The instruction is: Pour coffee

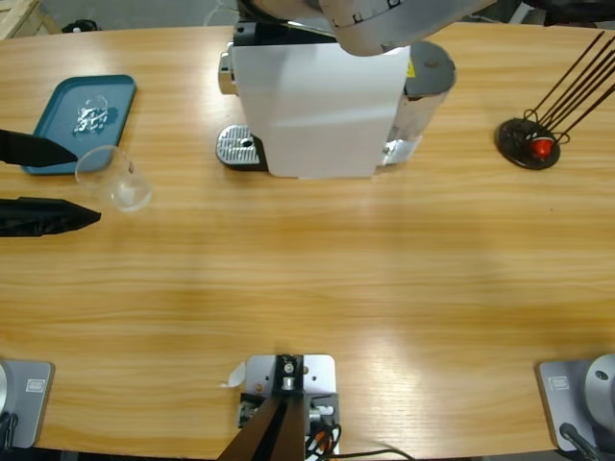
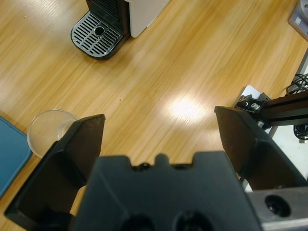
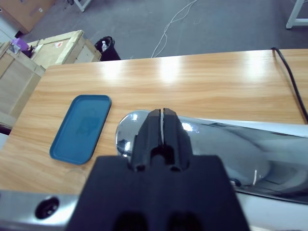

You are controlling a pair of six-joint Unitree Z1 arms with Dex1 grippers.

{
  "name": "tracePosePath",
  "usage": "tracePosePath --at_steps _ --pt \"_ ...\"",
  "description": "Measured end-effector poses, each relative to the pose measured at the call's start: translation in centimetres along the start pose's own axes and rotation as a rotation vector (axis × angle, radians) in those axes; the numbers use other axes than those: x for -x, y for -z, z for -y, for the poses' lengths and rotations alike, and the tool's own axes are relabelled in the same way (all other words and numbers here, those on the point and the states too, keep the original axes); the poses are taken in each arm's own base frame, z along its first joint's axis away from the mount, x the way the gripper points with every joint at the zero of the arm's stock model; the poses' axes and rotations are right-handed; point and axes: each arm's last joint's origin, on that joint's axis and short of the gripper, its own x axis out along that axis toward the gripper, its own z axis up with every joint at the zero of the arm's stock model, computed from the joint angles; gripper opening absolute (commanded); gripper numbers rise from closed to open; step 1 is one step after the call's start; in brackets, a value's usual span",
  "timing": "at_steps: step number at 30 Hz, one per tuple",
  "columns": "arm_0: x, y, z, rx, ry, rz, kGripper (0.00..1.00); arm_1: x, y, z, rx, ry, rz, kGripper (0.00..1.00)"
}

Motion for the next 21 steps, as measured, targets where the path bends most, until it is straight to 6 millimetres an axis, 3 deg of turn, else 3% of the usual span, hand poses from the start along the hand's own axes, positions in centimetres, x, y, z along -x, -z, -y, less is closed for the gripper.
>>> tracePosePath --at_steps 21 --pt "0.0 0.0 0.0 0.0 0.0 0.0 1.0 -0.95 0.31 0.89 -0.019 -0.011 -0.028 0.0"
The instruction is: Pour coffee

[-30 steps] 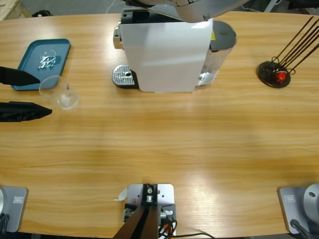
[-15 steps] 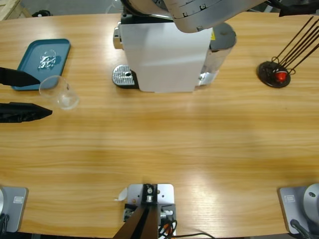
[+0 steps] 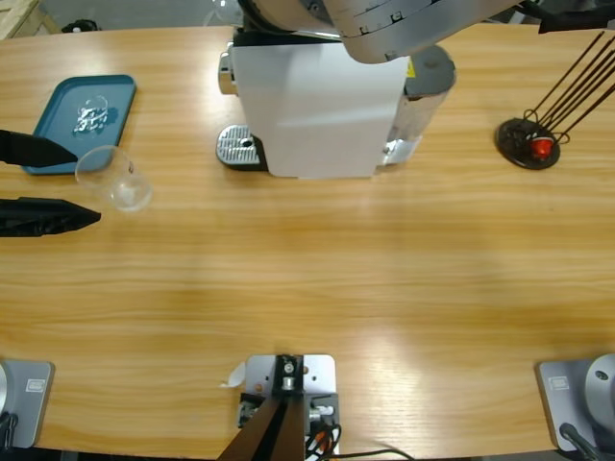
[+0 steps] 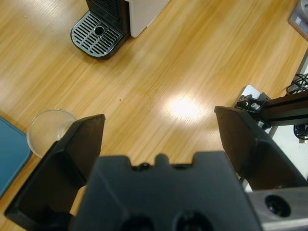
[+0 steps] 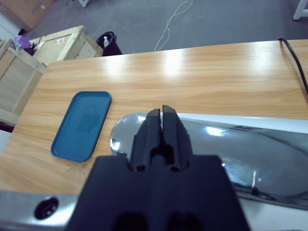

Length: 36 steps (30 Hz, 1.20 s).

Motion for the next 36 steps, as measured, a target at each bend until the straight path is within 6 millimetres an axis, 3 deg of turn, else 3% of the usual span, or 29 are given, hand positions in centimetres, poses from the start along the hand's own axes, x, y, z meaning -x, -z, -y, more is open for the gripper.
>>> tracePosePath --at_steps 21,22,23,24,25,30,36 --pt "0.0 0.0 0.0 0.0 0.001 -0.001 1.0 -1.0 0.9 0.4 0.026 0.017 -0.067 0.0" --pt "0.0 0.0 0.0 0.0 0.001 -0.001 1.0 -1.0 0.9 0.4 0.026 0.017 -0.067 0.084" --pt "0.0 0.0 0.0 0.0 0.001 -0.001 1.0 -1.0 0.9 0.4 0.026 0.017 -0.067 0.5" --pt "0.0 0.0 0.0 0.0 0.001 -0.001 0.999 -1.0 0.9 0.4 0.031 0.02 -0.065 0.803" --pt "0.0 0.0 0.0 0.0 0.0 0.0 0.996 -0.9 0.8 0.4 0.043 0.026 -0.059 0.967" --pt "0.0 -0.1 0.0 -0.004 -0.002 0.009 0.991 0.2 -0.2 0.6 0.239 0.064 -0.06 1.0" --pt "0.2 -0.1 -0.3 0.004 -0.025 0.018 1.0 3.7 -2.9 0.3 0.396 -0.011 -0.097 1.0"
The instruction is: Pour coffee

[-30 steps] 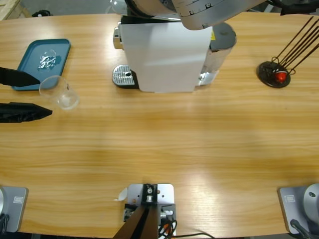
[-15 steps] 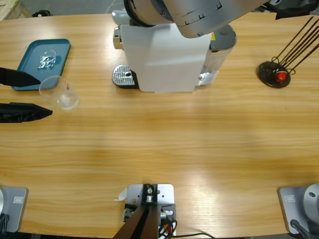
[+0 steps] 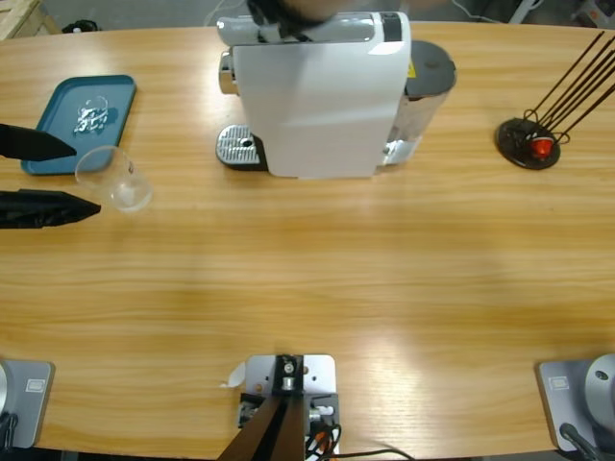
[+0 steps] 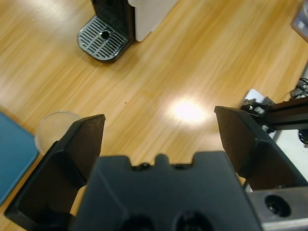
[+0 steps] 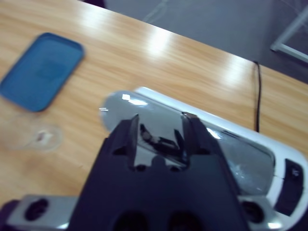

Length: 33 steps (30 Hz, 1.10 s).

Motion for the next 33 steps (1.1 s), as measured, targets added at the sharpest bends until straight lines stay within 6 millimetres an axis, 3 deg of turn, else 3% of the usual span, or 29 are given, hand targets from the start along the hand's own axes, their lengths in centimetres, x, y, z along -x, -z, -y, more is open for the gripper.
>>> tracePosePath --at_steps 7,12,20,33 --pt "0.2 2.4 -1.1 0.064 -0.127 -0.032 1.0 7.7 -2.7 1.8 0.007 -0.18 0.097 1.0" --pt "-0.4 4.8 -1.8 0.105 -0.212 -0.076 1.0 10.8 -0.8 3.9 0.011 -0.185 0.09 1.0" --pt "-1.3 6.9 -3.1 0.141 -0.348 -0.061 1.0 11.2 2.8 5.4 0.021 -0.163 0.017 1.0" --pt "-4.6 6.1 -5.4 0.149 -0.356 -0.067 1.0 10.7 3.8 5.5 0.025 -0.142 -0.012 1.0"
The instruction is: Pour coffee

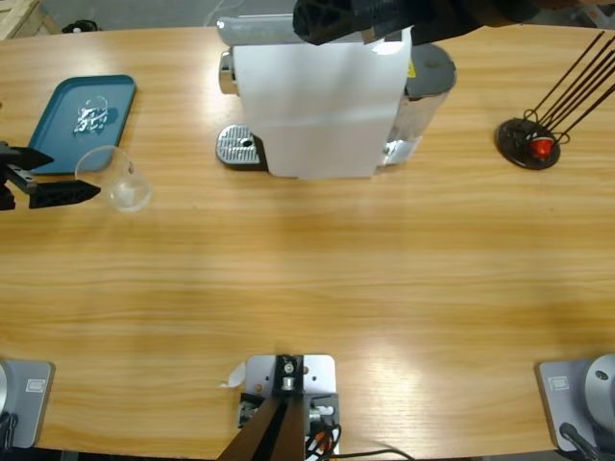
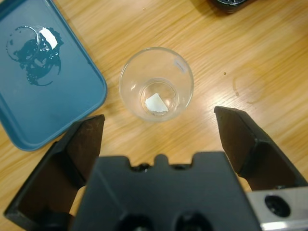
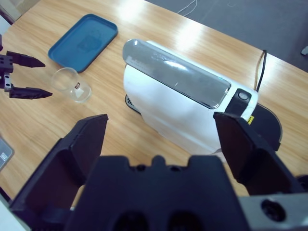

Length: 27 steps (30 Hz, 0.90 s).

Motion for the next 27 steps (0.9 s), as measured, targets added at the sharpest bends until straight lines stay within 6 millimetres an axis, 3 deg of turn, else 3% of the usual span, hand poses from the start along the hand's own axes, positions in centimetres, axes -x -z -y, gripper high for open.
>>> tracePosePath --at_steps 12,13,15,16,27 --pt "-3.8 -0.4 -0.5 0.007 0.013 -0.057 0.966 -0.1 0.2 0.0 -0.001 0.004 -0.005 1.0" --pt "-4.0 -0.3 -0.5 0.008 0.017 -0.063 0.936 -0.1 0.2 0.0 -0.002 0.004 -0.004 1.0" --pt "-4.3 -0.1 -0.5 0.009 0.022 -0.071 0.761 -0.1 0.2 0.0 -0.007 0.003 -0.002 1.0" --pt "-4.4 -0.1 -0.5 0.009 0.025 -0.071 0.724 -0.1 0.1 0.0 -0.01 0.002 0.0 1.0" --pt "-5.3 0.3 -0.3 0.011 0.064 -0.063 0.751 -0.2 0.0 -0.1 -0.018 0.0 0.008 1.0"
